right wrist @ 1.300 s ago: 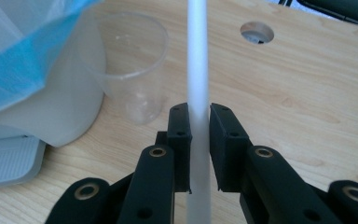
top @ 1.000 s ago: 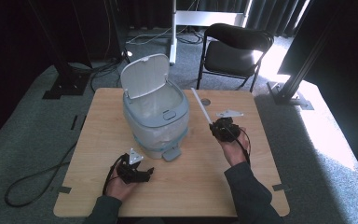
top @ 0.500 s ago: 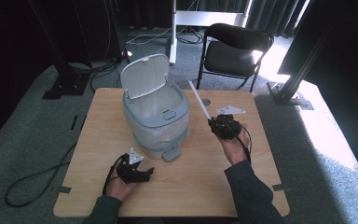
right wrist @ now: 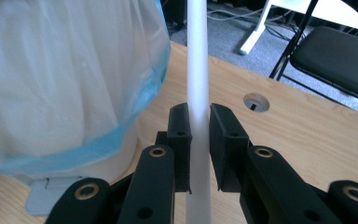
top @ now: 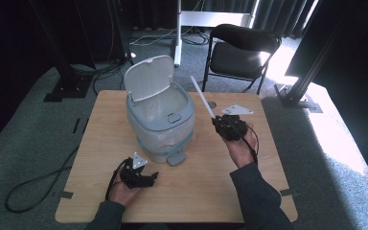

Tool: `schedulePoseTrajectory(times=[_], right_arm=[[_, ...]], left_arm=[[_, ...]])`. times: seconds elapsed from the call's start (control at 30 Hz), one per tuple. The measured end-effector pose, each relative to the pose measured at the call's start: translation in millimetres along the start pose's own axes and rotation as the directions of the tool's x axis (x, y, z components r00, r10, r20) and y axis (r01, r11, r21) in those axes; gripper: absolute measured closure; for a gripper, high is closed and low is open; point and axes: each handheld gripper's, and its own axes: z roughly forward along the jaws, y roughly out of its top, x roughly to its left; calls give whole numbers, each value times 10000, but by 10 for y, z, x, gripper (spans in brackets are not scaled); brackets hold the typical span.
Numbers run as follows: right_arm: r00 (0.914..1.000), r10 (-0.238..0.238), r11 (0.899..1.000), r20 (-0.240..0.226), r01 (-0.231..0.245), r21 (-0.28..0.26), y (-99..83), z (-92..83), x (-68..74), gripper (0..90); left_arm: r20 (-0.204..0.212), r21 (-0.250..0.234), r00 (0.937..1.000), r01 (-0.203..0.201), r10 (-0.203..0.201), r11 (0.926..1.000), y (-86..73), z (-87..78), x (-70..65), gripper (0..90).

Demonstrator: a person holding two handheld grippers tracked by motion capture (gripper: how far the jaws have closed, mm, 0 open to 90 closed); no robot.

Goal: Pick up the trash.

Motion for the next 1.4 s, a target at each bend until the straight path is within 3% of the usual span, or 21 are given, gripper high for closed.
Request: schedulePoseTrajectory(times=[0.13, 0.67, 0.87, 1.4], right_arm=[[9991, 256, 9992, -350, -266, -284, 69, -34, -5, 789], [9980, -130, 9949, -625, 67, -1008, 393, -138, 119, 789], [9952, -29, 9923, -974, -92, -1232, 509, -160, 156, 789], [9913, -313, 9850, -1282, 89, -1722, 705, -168, 307, 789]], left_arm=[[13, 14, 10000, -2, 2, 10000, 1, -1, 1, 180], [10, 7, 10000, -7, 7, 10000, 0, 0, 1, 180], [10, 6, 10000, -7, 7, 10000, 0, 0, 1, 180], [14, 25, 10000, -28, 28, 10000, 1, -1, 3, 180]])
